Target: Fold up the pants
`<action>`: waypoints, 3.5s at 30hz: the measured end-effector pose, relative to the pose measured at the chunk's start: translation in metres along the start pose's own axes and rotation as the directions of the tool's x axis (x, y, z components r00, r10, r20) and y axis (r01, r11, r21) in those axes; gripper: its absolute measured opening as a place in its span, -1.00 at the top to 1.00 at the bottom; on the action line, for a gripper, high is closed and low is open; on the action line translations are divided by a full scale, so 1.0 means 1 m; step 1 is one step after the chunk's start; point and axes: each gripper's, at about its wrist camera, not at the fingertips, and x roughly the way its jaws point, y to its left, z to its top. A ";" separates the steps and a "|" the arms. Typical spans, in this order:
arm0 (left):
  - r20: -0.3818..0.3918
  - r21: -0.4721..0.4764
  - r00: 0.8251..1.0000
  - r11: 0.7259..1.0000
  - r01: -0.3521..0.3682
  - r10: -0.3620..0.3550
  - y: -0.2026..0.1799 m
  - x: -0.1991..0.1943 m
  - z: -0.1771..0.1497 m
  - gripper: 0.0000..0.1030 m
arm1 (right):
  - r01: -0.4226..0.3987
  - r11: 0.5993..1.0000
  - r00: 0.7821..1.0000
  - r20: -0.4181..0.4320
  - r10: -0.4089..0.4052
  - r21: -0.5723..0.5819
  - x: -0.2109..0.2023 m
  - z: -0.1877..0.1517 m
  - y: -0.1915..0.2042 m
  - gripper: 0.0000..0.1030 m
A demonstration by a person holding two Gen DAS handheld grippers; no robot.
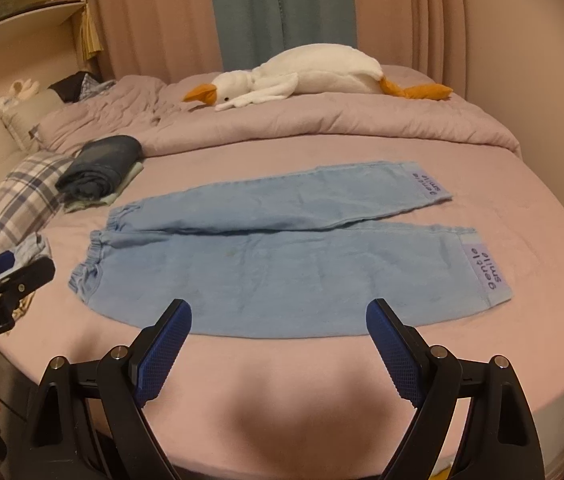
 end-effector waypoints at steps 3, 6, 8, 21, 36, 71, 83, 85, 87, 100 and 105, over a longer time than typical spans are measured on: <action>-0.004 0.023 0.999 0.999 0.033 -0.032 -0.005 -0.009 -0.015 -0.99 | -0.003 1.000 1.000 0.000 0.003 -0.003 0.000 -0.001 0.001 -0.72; -0.013 0.023 0.999 0.998 0.053 -0.052 -0.014 -0.017 -0.009 -0.99 | -0.006 1.000 1.000 0.000 0.006 -0.003 0.000 -0.002 0.000 -0.72; -0.014 0.021 0.998 0.998 0.057 -0.056 -0.020 -0.019 -0.009 -0.99 | -0.005 1.000 1.000 0.003 0.005 -0.003 0.000 -0.002 0.001 -0.72; -0.044 0.022 0.996 0.996 0.083 -0.082 -0.051 -0.031 0.000 -0.99 | -0.016 1.000 1.000 0.007 0.016 -0.007 -0.002 -0.001 0.000 -0.72; -0.044 0.037 0.994 0.994 0.100 -0.098 -0.057 -0.037 -0.010 -0.99 | -0.026 0.999 1.000 0.007 0.026 -0.034 -0.002 0.002 0.007 -0.72; -0.044 0.045 0.993 0.993 0.108 -0.106 -0.062 -0.036 -0.024 -0.99 | -0.031 0.998 0.999 0.012 0.032 -0.046 -0.004 0.001 0.011 -0.72; -0.046 0.049 0.993 0.993 0.111 -0.108 -0.065 -0.034 -0.026 -0.99 | -0.034 0.998 0.999 0.012 0.034 -0.045 -0.003 0.000 0.011 -0.72; -0.047 0.049 0.993 0.993 0.112 -0.110 -0.065 -0.034 -0.026 -0.99 | -0.034 0.998 0.999 0.010 0.034 -0.046 -0.003 0.000 0.012 -0.72; -0.048 0.049 0.993 0.993 0.111 -0.109 -0.066 -0.034 -0.026 -0.99 | -0.034 0.998 0.999 0.011 0.034 -0.046 -0.003 0.000 0.011 -0.72; -0.196 -0.209 0.934 0.944 0.257 -0.298 -0.021 0.018 -0.052 -0.99 | -0.071 0.994 0.996 -0.056 0.066 -0.088 0.032 -0.022 0.027 -0.72; -0.221 -0.408 0.914 0.884 0.229 -0.339 0.021 0.047 -0.074 -0.99 | -0.073 0.975 0.995 -0.087 0.056 -0.208 0.055 -0.040 0.049 -0.72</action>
